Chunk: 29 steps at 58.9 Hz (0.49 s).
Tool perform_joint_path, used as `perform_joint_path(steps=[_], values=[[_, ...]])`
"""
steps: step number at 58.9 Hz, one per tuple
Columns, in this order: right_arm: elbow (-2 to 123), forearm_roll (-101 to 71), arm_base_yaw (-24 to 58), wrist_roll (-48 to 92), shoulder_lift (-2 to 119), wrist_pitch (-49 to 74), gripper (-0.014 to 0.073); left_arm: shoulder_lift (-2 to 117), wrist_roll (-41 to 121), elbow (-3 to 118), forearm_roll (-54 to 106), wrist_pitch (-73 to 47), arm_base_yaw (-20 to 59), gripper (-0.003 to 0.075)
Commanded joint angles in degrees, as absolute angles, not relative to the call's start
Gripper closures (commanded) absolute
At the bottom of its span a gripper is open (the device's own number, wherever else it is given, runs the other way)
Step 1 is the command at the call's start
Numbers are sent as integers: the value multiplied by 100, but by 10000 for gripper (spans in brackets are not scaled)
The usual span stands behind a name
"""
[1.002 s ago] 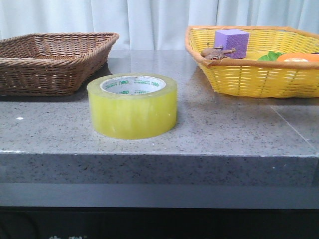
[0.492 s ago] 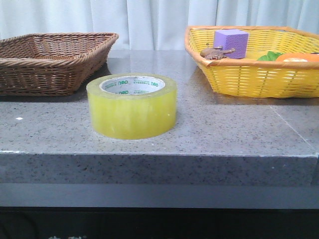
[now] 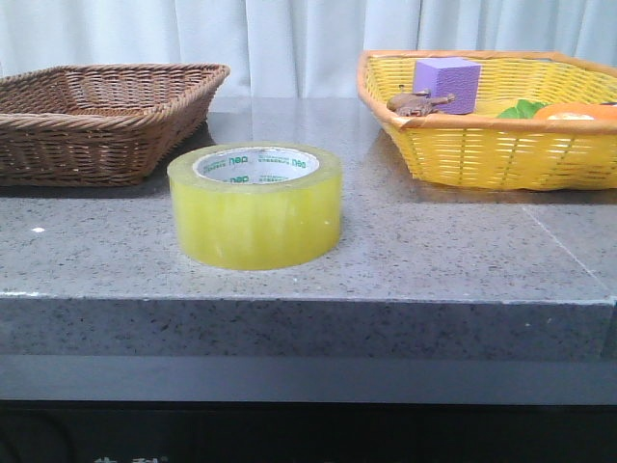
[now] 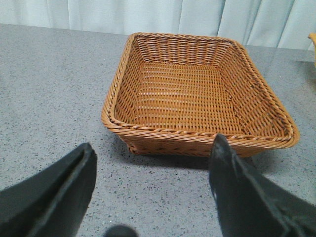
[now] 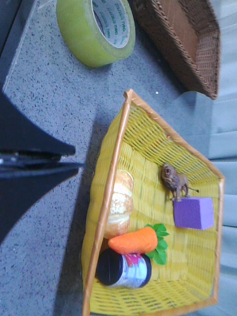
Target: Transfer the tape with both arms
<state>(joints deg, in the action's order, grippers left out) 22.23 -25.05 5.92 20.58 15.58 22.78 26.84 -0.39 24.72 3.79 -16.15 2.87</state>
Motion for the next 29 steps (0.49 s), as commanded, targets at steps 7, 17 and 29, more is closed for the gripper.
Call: perform_joint_path(steps=[7, 17, 29], values=[[1951, -2562, 562, 2072, 926, 1181, 673, 2744, -105, 2686, 742, -1272, 277, 246], [1952, -2562, 562, 2072, 931, 1204, 673, 3292, 269, 3192, 863, -2271, 436, 246], [1952, -2562, 562, 2072, 931, 1204, 673, 4556, 415, 4098, 1059, -2738, 1379, 246]])
